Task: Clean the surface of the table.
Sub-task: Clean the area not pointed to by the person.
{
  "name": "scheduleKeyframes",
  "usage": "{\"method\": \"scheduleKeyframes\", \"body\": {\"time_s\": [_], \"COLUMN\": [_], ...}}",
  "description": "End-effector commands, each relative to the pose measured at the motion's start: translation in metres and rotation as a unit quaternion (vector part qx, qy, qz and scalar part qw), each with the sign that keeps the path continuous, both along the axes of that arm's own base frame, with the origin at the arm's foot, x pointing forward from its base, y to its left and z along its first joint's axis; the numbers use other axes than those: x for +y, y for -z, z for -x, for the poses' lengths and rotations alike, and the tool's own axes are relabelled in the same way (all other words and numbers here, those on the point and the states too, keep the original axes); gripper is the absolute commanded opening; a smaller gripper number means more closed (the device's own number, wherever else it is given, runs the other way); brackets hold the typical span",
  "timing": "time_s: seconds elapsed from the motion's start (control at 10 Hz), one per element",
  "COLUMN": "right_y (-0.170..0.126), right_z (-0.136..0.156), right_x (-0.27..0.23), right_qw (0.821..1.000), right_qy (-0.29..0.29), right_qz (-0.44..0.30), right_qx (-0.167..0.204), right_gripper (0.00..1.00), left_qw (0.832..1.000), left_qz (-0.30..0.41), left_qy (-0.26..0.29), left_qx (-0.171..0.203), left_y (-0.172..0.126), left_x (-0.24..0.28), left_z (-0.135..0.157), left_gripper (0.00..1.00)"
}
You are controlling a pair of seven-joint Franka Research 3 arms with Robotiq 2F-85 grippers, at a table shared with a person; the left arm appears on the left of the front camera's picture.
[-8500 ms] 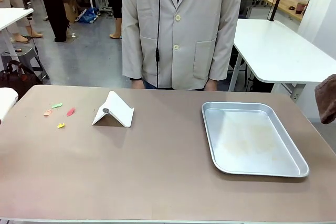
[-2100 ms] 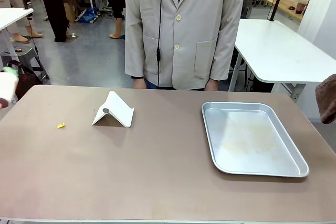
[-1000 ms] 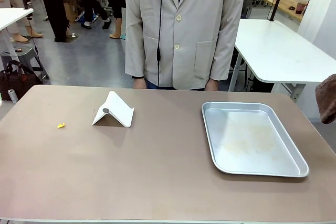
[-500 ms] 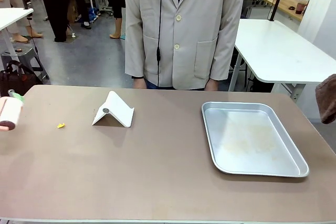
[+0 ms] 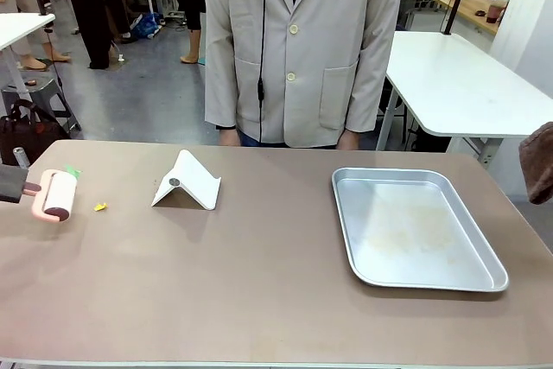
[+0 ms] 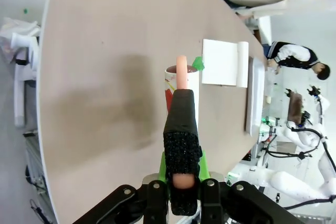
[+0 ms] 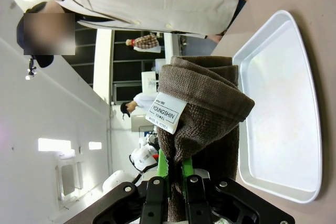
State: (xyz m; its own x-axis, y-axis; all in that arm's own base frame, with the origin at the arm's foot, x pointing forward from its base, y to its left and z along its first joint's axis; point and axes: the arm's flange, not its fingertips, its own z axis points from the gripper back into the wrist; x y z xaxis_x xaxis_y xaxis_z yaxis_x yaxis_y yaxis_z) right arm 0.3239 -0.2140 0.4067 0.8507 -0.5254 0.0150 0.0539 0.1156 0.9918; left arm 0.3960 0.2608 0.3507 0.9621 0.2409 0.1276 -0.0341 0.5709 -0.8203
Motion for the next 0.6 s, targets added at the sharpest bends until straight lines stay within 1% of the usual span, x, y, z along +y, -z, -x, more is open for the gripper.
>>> {"method": "scheduleKeyframes", "body": {"time_s": [0.0,0.1,0.3,0.5], "right_y": [-0.003,-0.003,-0.003,-0.003], "right_z": [0.002,0.002,0.002,0.002], "right_x": [-0.001,-0.001,-0.001,-0.001], "right_qw": [1.0,1.0,1.0,1.0], "right_qy": [-0.003,-0.003,-0.003,-0.003], "right_qz": [-0.002,-0.002,-0.002,-0.002], "right_qx": [-0.004,-0.004,-0.004,-0.004], "right_gripper": [0.0,0.0,0.0,0.0], "left_qw": [1.0,1.0,0.999,0.998], "left_qz": [-0.004,-0.013,-0.03,-0.026], "left_qy": [-0.011,-0.018,-0.021,-0.032], "left_qx": [-0.022,-0.018,0.011,0.052], "left_y": [0.007,0.013,0.02,0.025], "left_x": [-0.016,-0.021,-0.026,-0.024], "left_z": [-0.001,-0.004,-0.007,-0.011], "left_gripper": [0.03,0.03,0.03,0.03]}}
